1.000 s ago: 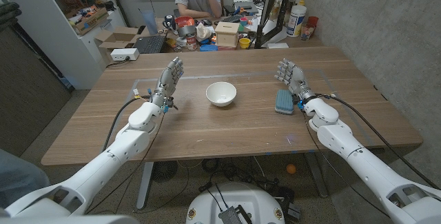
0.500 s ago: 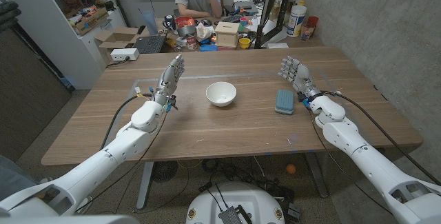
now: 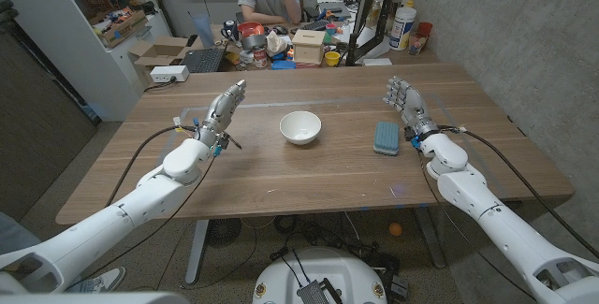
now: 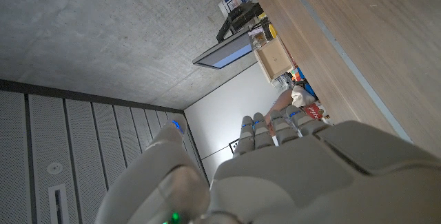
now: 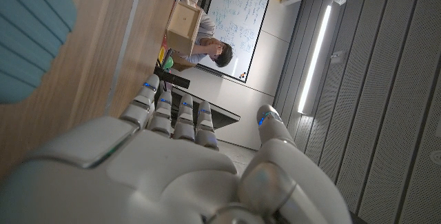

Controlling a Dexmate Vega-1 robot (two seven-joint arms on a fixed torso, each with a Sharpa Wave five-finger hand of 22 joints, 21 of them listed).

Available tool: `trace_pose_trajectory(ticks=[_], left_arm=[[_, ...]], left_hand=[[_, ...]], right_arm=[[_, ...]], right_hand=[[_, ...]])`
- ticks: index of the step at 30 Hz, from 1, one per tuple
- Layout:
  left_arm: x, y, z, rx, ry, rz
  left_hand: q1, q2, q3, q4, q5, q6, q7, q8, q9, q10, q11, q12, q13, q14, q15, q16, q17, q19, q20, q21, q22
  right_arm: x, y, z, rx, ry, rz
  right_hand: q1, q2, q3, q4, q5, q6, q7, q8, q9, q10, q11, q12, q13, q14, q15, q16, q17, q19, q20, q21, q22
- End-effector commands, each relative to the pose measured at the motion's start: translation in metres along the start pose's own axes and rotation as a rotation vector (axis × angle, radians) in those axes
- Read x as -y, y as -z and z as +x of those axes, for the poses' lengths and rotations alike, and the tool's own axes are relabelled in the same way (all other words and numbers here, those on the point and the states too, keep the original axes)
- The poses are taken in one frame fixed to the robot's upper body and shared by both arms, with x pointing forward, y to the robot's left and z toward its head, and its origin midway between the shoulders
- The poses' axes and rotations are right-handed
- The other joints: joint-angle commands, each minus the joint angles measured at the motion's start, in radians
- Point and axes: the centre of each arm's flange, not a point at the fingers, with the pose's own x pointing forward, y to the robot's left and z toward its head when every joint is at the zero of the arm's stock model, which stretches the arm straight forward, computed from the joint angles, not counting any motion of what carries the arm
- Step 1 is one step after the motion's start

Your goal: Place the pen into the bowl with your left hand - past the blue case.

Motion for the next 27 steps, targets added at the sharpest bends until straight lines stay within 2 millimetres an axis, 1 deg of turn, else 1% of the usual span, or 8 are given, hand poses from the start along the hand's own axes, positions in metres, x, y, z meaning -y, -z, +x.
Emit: trace_pose_trajectory(ticks=[1,13,17,19,22,23,24,27], left_arm=[[-0.041,-0.015,-0.02,0.046,0.064,0.155],[-0.079,-0.012,-0.047,0.092,0.088,0.232],[-0.091,-0.009,-0.06,0.096,0.095,0.288],[-0.096,-0.008,-0.065,0.096,0.098,0.326],[-0.103,-0.005,-0.073,0.097,0.091,0.384],[-0.106,-0.004,-0.075,0.098,0.088,0.395],[-0.109,-0.003,-0.077,0.099,0.087,0.41],[-0.115,-0.002,-0.082,0.101,0.087,0.461]], left_hand=[[0.02,0.006,0.008,-0.005,0.0,0.014,-0.001,0.007,0.005,0.014,-0.003,0.006,0.003,0.01,-0.001,0.008,0.002,-0.007,-0.041,-0.007,0.003],[0.054,0.022,0.02,-0.023,-0.008,0.026,-0.001,0.01,0.005,0.029,-0.013,0.008,0.003,0.027,-0.007,0.009,0.001,-0.003,-0.038,-0.009,0.002],[0.067,0.027,0.023,-0.031,-0.013,0.036,-0.008,0.013,0.005,0.042,-0.016,0.012,0.003,0.04,-0.014,0.012,0.001,0.004,-0.038,-0.007,0.003],[0.08,0.037,0.029,-0.036,-0.016,0.048,-0.012,0.016,0.005,0.057,-0.024,0.015,0.004,0.051,-0.017,0.013,0.001,0.009,-0.034,-0.007,0.003],[0.098,0.07,0.043,-0.037,-0.024,0.069,-0.026,0.021,0.006,0.074,-0.037,0.018,0.004,0.068,-0.025,0.016,0.002,0.016,-0.023,-0.006,0.004],[0.102,0.078,0.046,-0.038,-0.029,0.073,-0.028,0.021,0.006,0.086,-0.044,0.021,0.004,0.079,-0.034,0.018,0.002,0.018,-0.018,-0.006,0.005],[0.105,0.082,0.048,-0.038,-0.032,0.083,-0.033,0.024,0.006,0.089,-0.045,0.02,0.004,0.083,-0.035,0.018,0.002,0.019,-0.014,-0.006,0.005],[0.112,0.089,0.051,-0.041,-0.038,0.088,-0.04,0.024,0.007,0.096,-0.06,0.02,0.005,0.093,-0.042,0.018,0.002,0.019,-0.006,-0.007,0.005]], right_arm=[[-0.042,-0.003,-0.012,0.048,0.069,0.03],[-0.071,-0.009,-0.016,0.081,0.13,0.029],[-0.081,-0.011,-0.017,0.092,0.154,0.028],[-0.086,-0.011,-0.017,0.094,0.159,0.035],[-0.095,-0.01,-0.016,0.093,0.161,0.038],[-0.098,-0.009,-0.016,0.092,0.161,0.039],[-0.1,-0.009,-0.016,0.091,0.162,0.038],[-0.107,-0.009,-0.016,0.089,0.166,0.033]], right_hand=[[0.008,0.001,0.0,0.0,0.006,0.012,-0.004,0.01,0.002,0.01,-0.002,0.004,0.005,0.009,0.006,0.007,0.004,0.005,0.009,-0.004,0.006],[0.011,0.002,-0.001,0.0,0.006,0.02,-0.007,0.01,0.002,0.029,0.0,0.01,0.005,0.016,0.005,0.008,0.005,0.011,0.008,-0.008,0.006],[0.011,0.002,-0.002,0.001,0.006,0.024,-0.007,0.011,0.002,0.033,-0.003,0.01,0.005,0.021,0.002,0.009,0.005,0.015,0.009,-0.007,0.006],[0.011,0.003,-0.002,0.001,0.006,0.029,-0.009,0.013,0.002,0.039,-0.001,0.012,0.006,0.029,0.001,0.012,0.005,0.02,0.008,-0.007,0.006],[0.012,0.003,-0.003,0.002,0.006,0.034,-0.012,0.014,0.003,0.046,-0.002,0.014,0.006,0.035,0.002,0.013,0.005,0.024,0.009,-0.007,0.006],[0.012,0.003,-0.003,0.002,0.006,0.038,-0.013,0.015,0.003,0.049,-0.002,0.015,0.006,0.037,0.002,0.013,0.005,0.025,0.009,-0.008,0.006],[0.012,0.003,-0.003,0.002,0.006,0.039,-0.013,0.015,0.003,0.052,-0.003,0.016,0.006,0.041,0.0,0.014,0.006,0.028,0.008,-0.008,0.006],[0.012,0.003,-0.003,0.002,0.006,0.041,-0.013,0.015,0.003,0.057,0.003,0.017,0.006,0.043,-0.001,0.014,0.006,0.031,0.007,-0.008,0.006]])
